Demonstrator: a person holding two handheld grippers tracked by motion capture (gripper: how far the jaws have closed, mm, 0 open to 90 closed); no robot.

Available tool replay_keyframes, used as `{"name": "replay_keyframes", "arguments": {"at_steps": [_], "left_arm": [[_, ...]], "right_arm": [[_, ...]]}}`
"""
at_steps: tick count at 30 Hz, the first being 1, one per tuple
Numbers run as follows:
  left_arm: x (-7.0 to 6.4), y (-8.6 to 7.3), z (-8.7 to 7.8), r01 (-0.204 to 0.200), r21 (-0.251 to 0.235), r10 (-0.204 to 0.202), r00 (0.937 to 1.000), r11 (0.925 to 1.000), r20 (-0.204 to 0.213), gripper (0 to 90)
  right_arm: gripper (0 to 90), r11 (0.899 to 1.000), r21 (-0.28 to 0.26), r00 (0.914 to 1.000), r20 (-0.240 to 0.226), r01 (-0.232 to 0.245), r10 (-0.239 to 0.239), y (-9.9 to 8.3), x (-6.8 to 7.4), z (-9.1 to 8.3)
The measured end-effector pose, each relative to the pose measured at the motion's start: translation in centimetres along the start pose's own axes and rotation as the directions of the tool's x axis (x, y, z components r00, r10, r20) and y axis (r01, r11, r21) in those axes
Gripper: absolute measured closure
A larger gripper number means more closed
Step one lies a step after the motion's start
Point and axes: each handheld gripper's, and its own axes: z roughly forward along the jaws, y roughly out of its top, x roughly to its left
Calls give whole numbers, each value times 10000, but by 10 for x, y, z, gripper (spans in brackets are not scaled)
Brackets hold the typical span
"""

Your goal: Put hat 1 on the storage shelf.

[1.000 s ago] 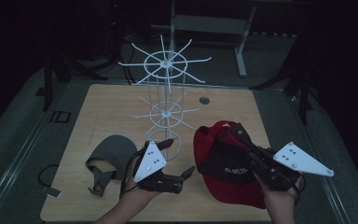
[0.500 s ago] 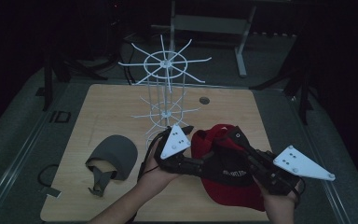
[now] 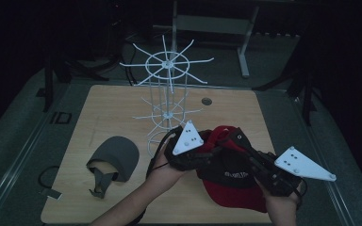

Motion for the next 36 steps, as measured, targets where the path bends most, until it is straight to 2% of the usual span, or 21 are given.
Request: {"name": "replay_keyframes", "arguments": {"at_steps": [4,8,12,14,20,26,28,33,36], "left_arm": [[-3,1,2,-70,46,69,9998,10000,169,641],[-4,3,2,15,-37,-15,10000,10000,-71,825],[-6,7,4,79,135,-75,9993,9999,-362,840],[-6,9,5,158,228,-149,9992,9996,-364,844],[-12,14,9,-130,393,160,9969,9991,-774,848],[-17,20,11,-353,333,378,9963,9988,-776,850],[-20,22,11,-562,255,584,9938,9981,-948,850],[-23,24,10,-716,88,722,9912,9974,-1108,850],[-23,23,9,-758,45,759,9907,9971,-1131,850]], "right_arm": [[851,10000,72,10000,56,56,-57,-1,1,1],[850,9999,135,9999,109,75,-76,-3,1,3],[850,9998,204,10000,68,41,-42,-5,1,4],[850,9997,256,10000,55,-22,20,-7,1,5],[831,9992,161,9993,-88,-371,373,-14,-2,2],[759,9957,70,9950,-361,-927,929,-25,-7,-3],[723,9946,88,9937,-433,-1035,1038,-27,-8,-5],[665,9936,140,9918,-609,-1118,1125,-32,-7,-12],[615,9937,-25,9914,-683,-1121,1116,-33,-7,-21]]}}
